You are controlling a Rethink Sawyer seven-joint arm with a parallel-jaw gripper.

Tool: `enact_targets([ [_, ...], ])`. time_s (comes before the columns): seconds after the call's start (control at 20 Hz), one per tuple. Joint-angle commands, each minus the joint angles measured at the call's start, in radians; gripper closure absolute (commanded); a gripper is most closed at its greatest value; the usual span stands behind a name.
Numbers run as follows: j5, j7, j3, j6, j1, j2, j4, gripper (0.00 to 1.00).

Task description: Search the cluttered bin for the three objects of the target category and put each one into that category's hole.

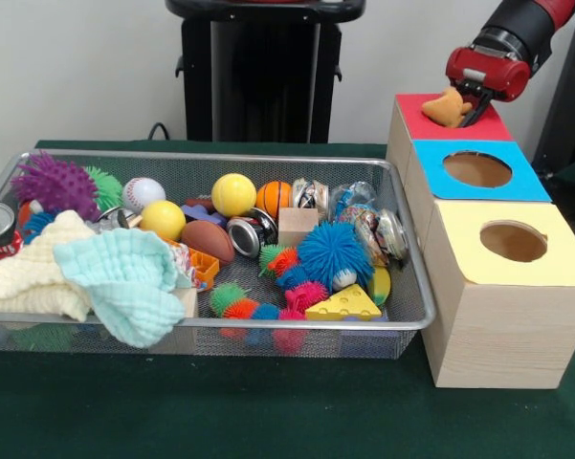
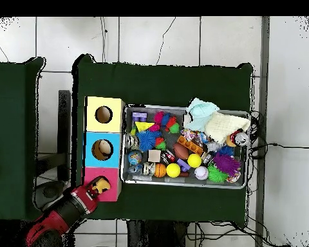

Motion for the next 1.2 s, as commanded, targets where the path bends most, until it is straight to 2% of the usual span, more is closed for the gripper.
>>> enact_targets([
  [0.05,0.061,0.165,0.106,-0.002,-0.021,0.038,-0.093,0.0],
  [0.35,0.039,0.131,0.131,-0.043,-0.037,-0.002,-0.065,0.0],
  [0.65,0.007,0.09,0.125,-0.015,-0.037,-0.047,-0.05,0.0],
  [0.9,-0.037,0.034,0.134,-0.026,-0.058,-0.116,-0.012,0.0],
  [1.2,-0.057,0.037,0.123,-0.003,-0.053,-0.132,-0.014,0.0],
])
